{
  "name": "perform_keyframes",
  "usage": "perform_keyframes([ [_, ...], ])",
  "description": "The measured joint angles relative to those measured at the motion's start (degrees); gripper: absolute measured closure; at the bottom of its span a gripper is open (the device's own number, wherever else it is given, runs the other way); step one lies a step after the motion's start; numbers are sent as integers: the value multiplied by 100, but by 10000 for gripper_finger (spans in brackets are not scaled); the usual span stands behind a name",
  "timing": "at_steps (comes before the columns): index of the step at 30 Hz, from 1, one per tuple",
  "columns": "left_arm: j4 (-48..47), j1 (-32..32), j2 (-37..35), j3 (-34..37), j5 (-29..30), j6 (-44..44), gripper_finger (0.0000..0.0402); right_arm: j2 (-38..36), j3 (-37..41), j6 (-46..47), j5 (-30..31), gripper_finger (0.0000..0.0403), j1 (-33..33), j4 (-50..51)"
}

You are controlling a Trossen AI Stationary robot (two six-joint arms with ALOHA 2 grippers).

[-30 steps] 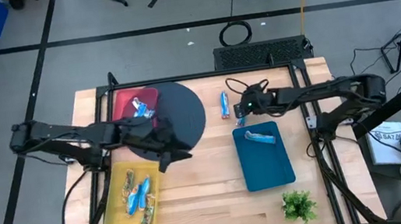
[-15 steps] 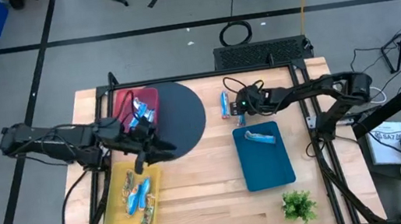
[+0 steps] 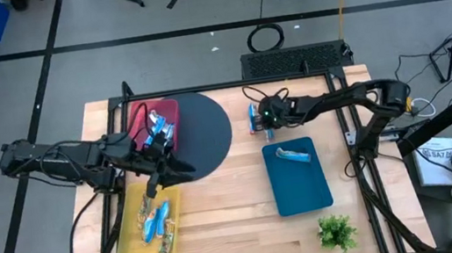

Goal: Pick and place Granola Bars by type
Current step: Put the right red granola bar into the blue bin

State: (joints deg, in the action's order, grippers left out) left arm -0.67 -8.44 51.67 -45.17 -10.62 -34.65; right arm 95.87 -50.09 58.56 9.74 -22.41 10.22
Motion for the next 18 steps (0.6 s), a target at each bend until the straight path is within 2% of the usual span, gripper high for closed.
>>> perform_keyframes([
  [3, 36, -1, -1, 0, 1, -3, 218, -250, -132, -345, 25, 390, -41, 22],
  [10, 23, -1, -1, 0, -1, 283, 217, -1275, -670, -956, 319, 396, 45, 1299],
  [13, -120, 5, 1, 0, 20, 547, 218, -1773, -799, -1036, 217, 397, 505, 1721],
  [18, -68, 68, 6, 0, 24, 955, 218, -2288, -757, -629, 350, 399, 1685, 2747],
])
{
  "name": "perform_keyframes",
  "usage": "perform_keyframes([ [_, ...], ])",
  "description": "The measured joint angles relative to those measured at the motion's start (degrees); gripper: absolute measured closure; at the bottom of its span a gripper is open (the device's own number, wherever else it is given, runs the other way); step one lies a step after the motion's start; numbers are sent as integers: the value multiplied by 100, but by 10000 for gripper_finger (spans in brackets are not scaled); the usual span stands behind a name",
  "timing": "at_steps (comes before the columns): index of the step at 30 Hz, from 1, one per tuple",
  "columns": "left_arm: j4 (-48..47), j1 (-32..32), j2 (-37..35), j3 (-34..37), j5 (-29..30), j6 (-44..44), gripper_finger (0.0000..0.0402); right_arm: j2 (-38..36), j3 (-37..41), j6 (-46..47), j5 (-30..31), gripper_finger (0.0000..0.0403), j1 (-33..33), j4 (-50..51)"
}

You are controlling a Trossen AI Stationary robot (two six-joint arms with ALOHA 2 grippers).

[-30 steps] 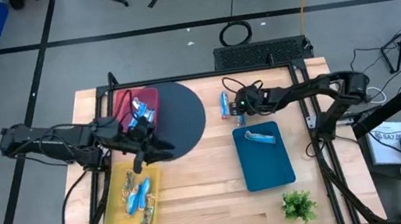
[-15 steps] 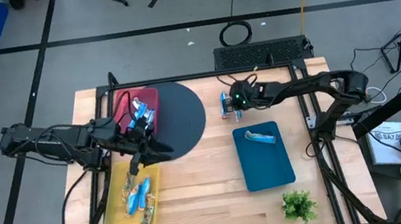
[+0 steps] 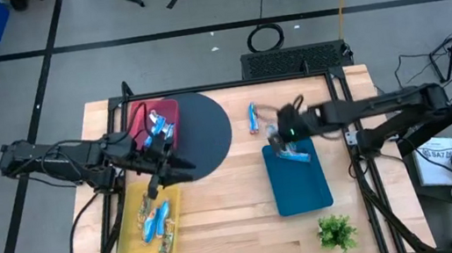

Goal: Pick and place Granola Bars by type
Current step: Put the right red granola bar into the blue bin, then put the red granola bar into the blue bin

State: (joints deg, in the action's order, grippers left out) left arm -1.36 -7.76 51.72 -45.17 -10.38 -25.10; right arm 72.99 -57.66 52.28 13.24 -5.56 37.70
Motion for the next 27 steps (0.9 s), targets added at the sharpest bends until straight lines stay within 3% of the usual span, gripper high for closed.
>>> perform_keyframes([
  [3, -1, 76, 0, 0, -2, -43, 218, -59, 147, 149, 288, 399, 662, 236],
  [8, 13, 81, 0, 0, 2, -88, 217, 33, 828, 437, 204, 399, 1263, 13],
  [17, 198, 84, 0, 0, 1, -90, 218, -10, 2190, 779, 39, 395, 1488, -1000],
  [22, 200, 83, 0, 0, 1, -90, 217, 2, 1931, -43, -137, 336, 1430, -1089],
  [27, 202, 83, 0, 0, 3, -205, 217, 3, 955, -523, -434, 261, 1148, -323],
])
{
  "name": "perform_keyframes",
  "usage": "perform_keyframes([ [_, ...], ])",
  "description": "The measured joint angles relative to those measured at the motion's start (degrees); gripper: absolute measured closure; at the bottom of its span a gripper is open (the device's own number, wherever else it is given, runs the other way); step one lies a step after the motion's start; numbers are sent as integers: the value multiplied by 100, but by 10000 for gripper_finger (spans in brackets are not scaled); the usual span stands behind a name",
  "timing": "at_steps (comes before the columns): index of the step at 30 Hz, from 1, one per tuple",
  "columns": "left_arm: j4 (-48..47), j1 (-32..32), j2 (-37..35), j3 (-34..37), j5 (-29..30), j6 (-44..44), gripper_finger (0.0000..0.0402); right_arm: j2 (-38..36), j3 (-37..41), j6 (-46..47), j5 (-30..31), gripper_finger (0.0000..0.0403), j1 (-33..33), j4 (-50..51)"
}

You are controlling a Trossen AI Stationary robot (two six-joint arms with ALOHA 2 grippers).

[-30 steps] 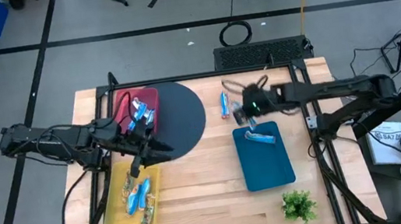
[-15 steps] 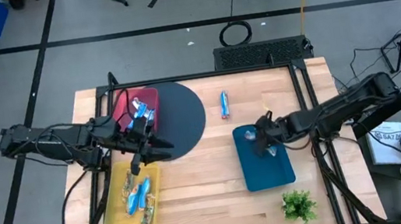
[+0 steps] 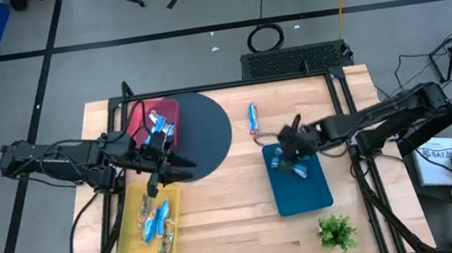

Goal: Pick and place Granola Bars by type
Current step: Put the red granola bar into the blue bin

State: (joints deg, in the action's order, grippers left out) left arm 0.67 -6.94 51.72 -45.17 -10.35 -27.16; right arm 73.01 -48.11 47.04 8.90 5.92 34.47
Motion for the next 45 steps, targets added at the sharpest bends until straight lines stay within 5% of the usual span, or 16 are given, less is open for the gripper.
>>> perform_keyframes([
  [9, 0, 0, 0, 0, 446, -35, 217, 321, -1602, -580, 1978, 231, -1168, 50],
  [20, -9, 0, 0, 0, 442, -26, 217, 2024, -1679, 89, 1637, 197, -2295, -686],
  [38, -50, 0, 0, 0, -254, -166, 217, 3599, -1686, 1197, 1019, 179, -2351, -1806],
  [45, -48, 0, 0, 0, -323, -218, 217, 3621, -1699, 1341, 888, 234, -2403, -1703],
])
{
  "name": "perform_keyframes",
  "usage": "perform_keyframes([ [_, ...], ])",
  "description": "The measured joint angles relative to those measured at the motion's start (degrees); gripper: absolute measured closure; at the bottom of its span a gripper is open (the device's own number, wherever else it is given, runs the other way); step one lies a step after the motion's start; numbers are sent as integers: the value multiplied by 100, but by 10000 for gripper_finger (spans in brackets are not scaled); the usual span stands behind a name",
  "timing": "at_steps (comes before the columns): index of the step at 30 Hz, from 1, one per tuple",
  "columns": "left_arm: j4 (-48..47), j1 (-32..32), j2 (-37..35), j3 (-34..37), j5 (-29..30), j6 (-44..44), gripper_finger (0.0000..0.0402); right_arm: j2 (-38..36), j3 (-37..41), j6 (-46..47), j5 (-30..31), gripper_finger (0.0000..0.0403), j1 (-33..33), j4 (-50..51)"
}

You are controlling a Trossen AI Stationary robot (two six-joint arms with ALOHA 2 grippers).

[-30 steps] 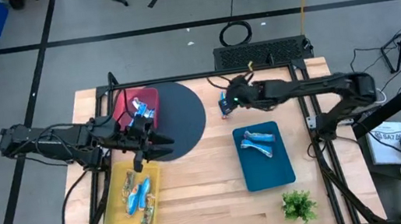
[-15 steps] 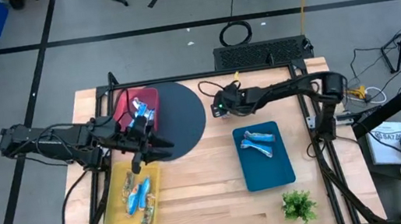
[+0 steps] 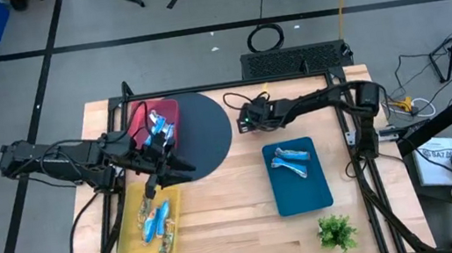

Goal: Pick and place Granola Bars by type
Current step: Put the red granola bar into the blue bin

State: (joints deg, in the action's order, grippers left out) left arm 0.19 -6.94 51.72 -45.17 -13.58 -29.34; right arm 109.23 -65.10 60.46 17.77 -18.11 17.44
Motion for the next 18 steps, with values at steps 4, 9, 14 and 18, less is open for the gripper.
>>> perform_keyframes([
  [4, -3, 0, 2, 0, -5, -73, 218, -161, 22, -163, -188, 339, -78, 271],
  [9, -2, 0, 0, -2, -4, -33, 217, -700, 24, -934, -299, 387, -110, 714],
  [14, -2, 0, 0, -2, 3, 46, 217, -1685, 24, -1744, -423, 396, -87, 1333],
  [18, -1, 0, 0, -2, 16, 76, 217, -2618, 24, -2001, -636, 397, 217, 1975],
])
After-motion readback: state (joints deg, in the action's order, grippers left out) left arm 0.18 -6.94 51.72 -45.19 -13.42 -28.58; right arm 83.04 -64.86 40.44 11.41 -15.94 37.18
